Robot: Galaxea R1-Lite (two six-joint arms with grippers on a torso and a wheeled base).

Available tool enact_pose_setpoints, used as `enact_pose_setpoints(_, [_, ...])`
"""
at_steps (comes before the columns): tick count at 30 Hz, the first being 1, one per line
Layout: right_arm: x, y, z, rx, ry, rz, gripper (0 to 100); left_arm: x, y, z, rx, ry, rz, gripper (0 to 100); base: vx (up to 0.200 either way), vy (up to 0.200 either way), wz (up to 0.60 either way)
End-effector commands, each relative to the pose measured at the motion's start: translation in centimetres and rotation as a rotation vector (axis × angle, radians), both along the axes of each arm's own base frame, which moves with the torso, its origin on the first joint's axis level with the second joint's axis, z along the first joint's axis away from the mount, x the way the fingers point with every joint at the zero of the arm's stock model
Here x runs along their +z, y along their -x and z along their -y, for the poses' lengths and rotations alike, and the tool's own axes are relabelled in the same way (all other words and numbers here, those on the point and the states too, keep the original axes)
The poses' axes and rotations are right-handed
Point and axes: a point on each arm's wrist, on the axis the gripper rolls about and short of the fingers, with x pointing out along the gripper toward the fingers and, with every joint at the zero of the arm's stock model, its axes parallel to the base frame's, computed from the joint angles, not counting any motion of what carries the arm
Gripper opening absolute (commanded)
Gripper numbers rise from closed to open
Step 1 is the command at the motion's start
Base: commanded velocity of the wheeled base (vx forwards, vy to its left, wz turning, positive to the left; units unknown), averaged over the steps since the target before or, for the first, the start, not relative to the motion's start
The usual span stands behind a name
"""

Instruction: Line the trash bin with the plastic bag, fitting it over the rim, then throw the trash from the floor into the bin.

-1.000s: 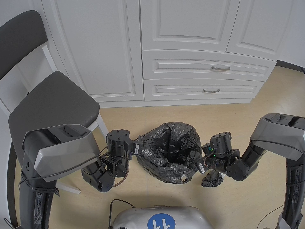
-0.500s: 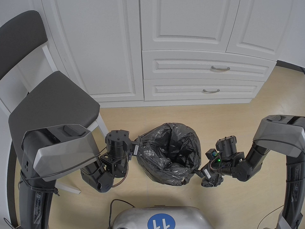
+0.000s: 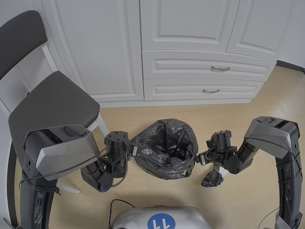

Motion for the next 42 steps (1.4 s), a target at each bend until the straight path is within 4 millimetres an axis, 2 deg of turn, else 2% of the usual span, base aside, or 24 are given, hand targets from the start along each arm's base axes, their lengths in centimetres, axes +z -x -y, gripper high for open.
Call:
enact_pose_setpoints(1, [1.2,-2.1,0.2,-0.066,-0.052,0.097,100,-0.8,-0.4,-0.4,0.014,-0.009,-0.014,100,0.000,0.000,0.00])
enact_pose_setpoints(8, [1.6,-5.1,0.3,-0.177,-0.148,0.191,100,-0.8,-0.5,-0.6,0.019,-0.007,-0.011,100,0.000,0.000,0.00])
enact_pose_setpoints(16, [2.1,-6.8,0.2,-0.207,-0.231,0.274,100,-0.7,-0.6,-0.8,0.023,-0.004,-0.006,100,0.000,0.000,0.00])
enact_pose_setpoints(20, [1.7,-7.6,1.7,-0.246,-0.213,0.292,100,-0.7,-0.6,-0.8,0.023,-0.004,-0.005,100,0.000,0.000,0.00])
enact_pose_setpoints(23, [2.8,-7.8,2.6,-0.258,-0.188,0.325,100,-0.8,-0.6,-0.8,0.023,-0.005,-0.007,100,0.000,0.000,0.00])
enact_pose_setpoints(26, [5.4,-6.9,3.1,-0.249,-0.185,0.392,100,-0.9,-0.6,-0.8,0.020,-0.006,-0.011,100,0.000,0.000,0.00])
enact_pose_setpoints(28, [5.9,-6.5,3.1,-0.245,-0.183,0.401,100,-1.0,-0.6,-0.8,0.020,-0.008,-0.013,100,0.000,0.000,0.00])
enact_pose_setpoints(30, [7.7,-5.6,3.2,-0.232,-0.184,0.419,100,-1.0,-0.6,-0.7,0.020,-0.006,-0.011,100,0.000,0.000,0.00])
enact_pose_setpoints(33, [8.7,-4.6,2.8,-0.216,-0.187,0.413,100,-1.0,-0.6,-0.8,0.020,-0.007,-0.012,100,0.000,0.000,0.00])
enact_pose_setpoints(34, [9.1,-3.7,2.1,-0.193,-0.189,0.398,100,-0.8,-0.5,-0.8,0.020,-0.005,-0.009,100,0.000,0.000,0.00])
enact_pose_setpoints(39, [8.6,-1.6,-2.1,-0.087,-0.241,0.344,100,-0.8,-0.4,-0.9,0.020,-0.006,-0.011,100,0.000,0.000,0.00])
enact_pose_setpoints(42, [6.9,-1.0,-4.2,-0.066,-0.266,0.258,100,-0.7,-0.4,-0.9,0.018,-0.005,-0.007,100,0.000,0.000,0.00])
